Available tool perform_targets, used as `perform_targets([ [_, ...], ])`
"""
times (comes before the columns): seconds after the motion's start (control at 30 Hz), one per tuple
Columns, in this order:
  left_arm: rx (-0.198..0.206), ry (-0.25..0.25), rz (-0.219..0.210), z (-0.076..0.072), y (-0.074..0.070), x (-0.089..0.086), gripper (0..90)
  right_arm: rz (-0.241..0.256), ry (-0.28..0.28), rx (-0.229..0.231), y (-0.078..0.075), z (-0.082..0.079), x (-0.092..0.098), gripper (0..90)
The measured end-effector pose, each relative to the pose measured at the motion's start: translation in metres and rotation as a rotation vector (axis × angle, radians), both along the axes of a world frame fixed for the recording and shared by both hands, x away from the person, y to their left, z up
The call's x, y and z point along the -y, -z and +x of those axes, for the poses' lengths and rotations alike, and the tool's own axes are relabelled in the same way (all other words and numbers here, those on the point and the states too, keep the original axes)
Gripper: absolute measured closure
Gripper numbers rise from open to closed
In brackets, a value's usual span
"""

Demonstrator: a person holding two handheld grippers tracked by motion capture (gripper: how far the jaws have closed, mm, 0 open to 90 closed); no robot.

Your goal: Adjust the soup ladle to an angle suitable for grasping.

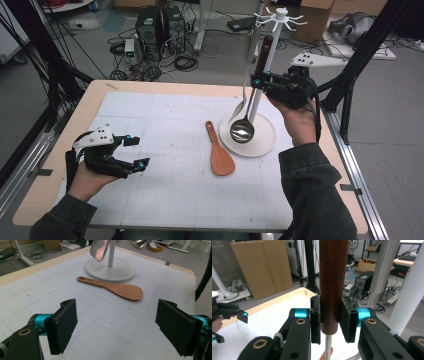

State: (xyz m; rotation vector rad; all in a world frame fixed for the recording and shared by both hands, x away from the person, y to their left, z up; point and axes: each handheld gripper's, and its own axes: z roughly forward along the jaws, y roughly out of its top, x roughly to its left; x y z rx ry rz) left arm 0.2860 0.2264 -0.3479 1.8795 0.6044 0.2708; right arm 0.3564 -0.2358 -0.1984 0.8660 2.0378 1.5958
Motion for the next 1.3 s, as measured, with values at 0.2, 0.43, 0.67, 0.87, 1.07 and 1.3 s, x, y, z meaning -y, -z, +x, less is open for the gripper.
perform_targets([
  [0.2, -0.002, 0.001, 0.0, 0.0, 0.0, 0.0, 18.2, -0.001, 0.014, -0.004, -0.007, 0.006, 0.002, 73.5],
  [0.43, -0.003, 0.004, -0.003, 0.0, 0.0, 0.0, 18.2, 0.0, 0.034, -0.006, -0.012, 0.013, 0.004, 73.6],
  [0.67, 0.001, 0.005, -0.005, 0.0, 0.0, 0.0, 18.2, 0.0, 0.05, -0.017, -0.013, 0.017, 0.006, 73.6],
  [0.87, 0.001, 0.007, -0.007, 0.0, 0.0, 0.001, 18.2, -0.001, 0.07, -0.026, -0.012, 0.021, 0.008, 73.6],
  [1.07, -0.004, 0.009, -0.008, 0.0, 0.0, 0.001, 18.2, -0.003, 0.083, -0.029, -0.012, 0.024, 0.009, 73.5],
  [1.3, -0.001, 0.009, -0.006, 0.0, 0.0, 0.001, 18.2, -0.005, 0.095, -0.038, -0.011, 0.029, 0.009, 73.5],
])
